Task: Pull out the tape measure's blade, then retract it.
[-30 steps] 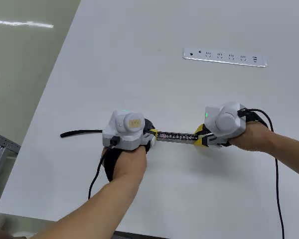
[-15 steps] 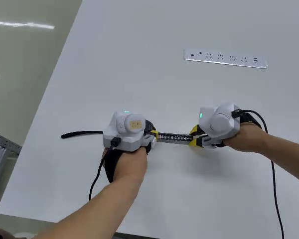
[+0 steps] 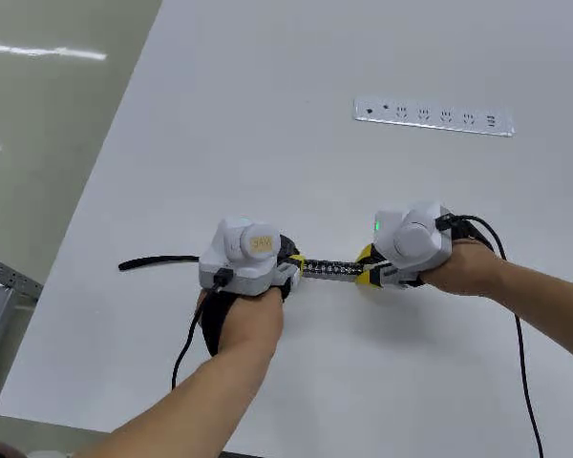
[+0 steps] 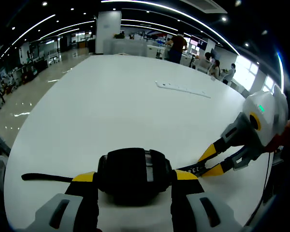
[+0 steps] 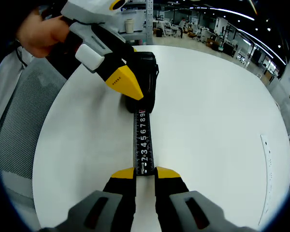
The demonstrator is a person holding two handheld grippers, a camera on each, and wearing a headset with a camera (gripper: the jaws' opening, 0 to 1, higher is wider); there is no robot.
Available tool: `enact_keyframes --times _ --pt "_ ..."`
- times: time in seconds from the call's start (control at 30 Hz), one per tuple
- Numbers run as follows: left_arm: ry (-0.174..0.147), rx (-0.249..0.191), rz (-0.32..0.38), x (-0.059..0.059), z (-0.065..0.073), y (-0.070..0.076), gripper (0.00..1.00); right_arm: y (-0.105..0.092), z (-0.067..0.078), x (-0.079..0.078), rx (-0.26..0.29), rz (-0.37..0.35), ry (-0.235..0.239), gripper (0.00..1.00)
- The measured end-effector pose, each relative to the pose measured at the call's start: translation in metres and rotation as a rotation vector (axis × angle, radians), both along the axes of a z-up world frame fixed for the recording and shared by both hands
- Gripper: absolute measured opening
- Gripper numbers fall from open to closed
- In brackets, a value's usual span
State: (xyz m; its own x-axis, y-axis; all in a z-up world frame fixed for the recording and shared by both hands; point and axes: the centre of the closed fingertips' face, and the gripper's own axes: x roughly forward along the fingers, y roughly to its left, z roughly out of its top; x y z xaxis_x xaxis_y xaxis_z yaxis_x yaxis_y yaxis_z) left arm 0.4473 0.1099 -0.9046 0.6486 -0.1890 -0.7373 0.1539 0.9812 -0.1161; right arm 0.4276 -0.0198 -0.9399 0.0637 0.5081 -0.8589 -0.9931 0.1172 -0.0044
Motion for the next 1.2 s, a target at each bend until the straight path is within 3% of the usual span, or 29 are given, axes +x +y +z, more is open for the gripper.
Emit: enact_keyframes --times 1.2 --pt "-0.002 0.001 -0.001 0.0 0.0 0.0 0.56 0.024 0.001 0.001 0.026 0.01 -0.015 0.14"
